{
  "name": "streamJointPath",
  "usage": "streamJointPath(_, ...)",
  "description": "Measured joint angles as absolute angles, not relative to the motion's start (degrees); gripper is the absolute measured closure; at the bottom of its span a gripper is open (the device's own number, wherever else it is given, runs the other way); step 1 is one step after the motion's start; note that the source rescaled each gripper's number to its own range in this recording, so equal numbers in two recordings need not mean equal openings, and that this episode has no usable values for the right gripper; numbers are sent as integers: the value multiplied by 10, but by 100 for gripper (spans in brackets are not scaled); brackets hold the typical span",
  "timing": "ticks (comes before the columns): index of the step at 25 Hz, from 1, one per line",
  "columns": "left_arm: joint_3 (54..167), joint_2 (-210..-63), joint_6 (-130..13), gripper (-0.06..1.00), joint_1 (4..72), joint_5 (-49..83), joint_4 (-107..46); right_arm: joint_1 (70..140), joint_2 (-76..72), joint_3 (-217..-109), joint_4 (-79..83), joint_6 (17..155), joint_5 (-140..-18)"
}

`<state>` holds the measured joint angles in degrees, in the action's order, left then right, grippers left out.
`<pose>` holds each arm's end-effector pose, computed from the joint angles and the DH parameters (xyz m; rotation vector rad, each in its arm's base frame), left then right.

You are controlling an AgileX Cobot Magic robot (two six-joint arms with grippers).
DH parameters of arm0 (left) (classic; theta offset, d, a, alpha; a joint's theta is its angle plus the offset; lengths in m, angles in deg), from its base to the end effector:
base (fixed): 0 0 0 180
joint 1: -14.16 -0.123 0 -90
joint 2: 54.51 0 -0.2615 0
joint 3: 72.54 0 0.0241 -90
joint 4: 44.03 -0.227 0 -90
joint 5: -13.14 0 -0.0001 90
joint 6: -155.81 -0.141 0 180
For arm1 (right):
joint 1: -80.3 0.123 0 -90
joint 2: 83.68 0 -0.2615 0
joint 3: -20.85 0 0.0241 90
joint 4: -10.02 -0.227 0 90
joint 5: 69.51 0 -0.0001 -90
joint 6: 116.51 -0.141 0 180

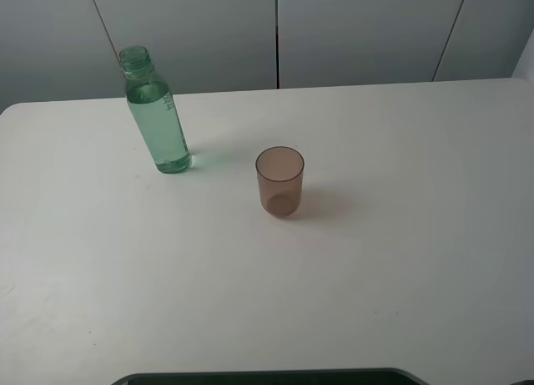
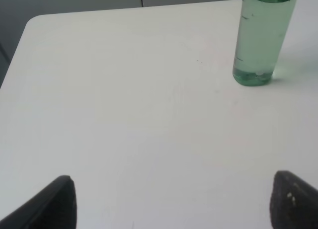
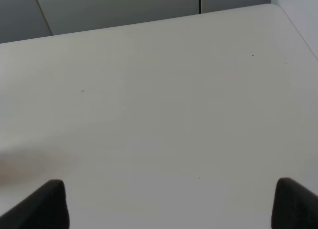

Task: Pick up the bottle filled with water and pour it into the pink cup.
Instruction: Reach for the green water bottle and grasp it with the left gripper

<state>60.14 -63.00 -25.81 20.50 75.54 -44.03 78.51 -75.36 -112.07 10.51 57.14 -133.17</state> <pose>0.0396 -0.0044 0.2424 0.1432 2.0586 -0.0508 0.0376 -0.0023 0.2410 0.1482 2.0729 0.0384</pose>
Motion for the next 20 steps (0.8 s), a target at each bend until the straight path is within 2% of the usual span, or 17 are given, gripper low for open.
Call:
streamJointPath(9,614,-630,-233,-3,205,738,-413,785,-754,-1121,105,571,-1332)
streamJointPath(20,659,-679,-248,-3,205,534,-381,785,-754,-1121,105,571,-1332)
